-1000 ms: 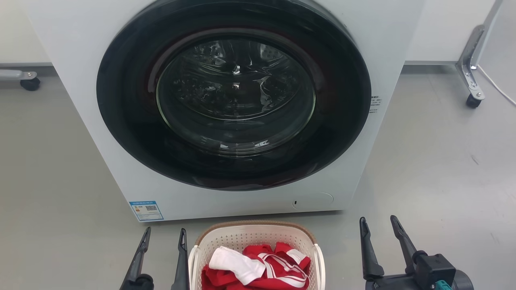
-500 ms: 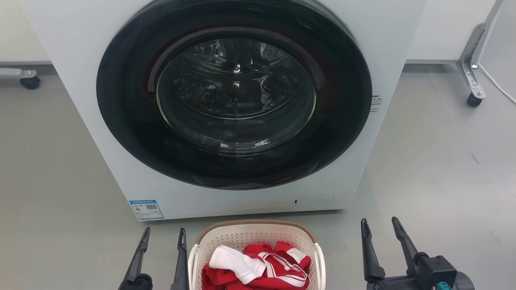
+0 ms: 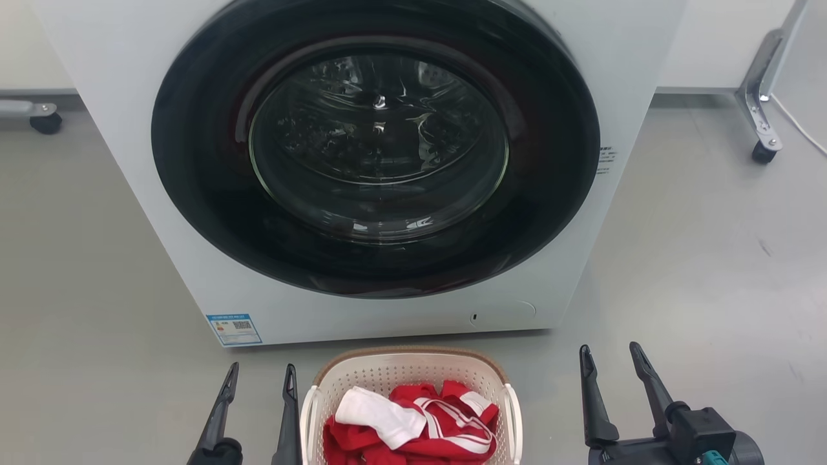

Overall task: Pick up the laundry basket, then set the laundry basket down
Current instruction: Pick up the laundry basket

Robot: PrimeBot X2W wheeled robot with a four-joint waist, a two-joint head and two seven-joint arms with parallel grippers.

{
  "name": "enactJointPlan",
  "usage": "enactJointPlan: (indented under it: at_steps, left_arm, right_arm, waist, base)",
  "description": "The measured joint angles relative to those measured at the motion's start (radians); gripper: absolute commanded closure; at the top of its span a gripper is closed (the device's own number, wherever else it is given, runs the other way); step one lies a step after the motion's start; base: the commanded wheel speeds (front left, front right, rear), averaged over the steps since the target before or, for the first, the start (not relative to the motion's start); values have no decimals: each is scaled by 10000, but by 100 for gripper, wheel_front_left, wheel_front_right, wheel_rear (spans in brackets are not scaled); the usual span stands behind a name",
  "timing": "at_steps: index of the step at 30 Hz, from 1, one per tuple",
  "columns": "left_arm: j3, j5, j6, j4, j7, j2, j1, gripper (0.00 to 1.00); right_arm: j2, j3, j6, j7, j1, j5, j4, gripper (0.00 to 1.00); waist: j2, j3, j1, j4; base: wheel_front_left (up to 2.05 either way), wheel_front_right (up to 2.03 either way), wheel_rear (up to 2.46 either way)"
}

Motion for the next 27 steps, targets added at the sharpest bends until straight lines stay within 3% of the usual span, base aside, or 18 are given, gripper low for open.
enactJointPlan:
  at_steps: [14, 27]
  left_arm:
    - [2, -63, -8, -63, 0, -19, -522, 0]
    - [23, -132, -286, 1110, 0, -56, -2168, 0]
  right_arm:
    - [-8, -249, 180, -2, -672, -84, -238, 0]
    - [-153, -564, 445, -42, -1757, -136, 537, 0]
  waist:
    - [1, 1171, 2, 50]
    - [1, 2828, 3, 139]
  base:
    - [0, 0, 0]
    - [0, 0, 0]
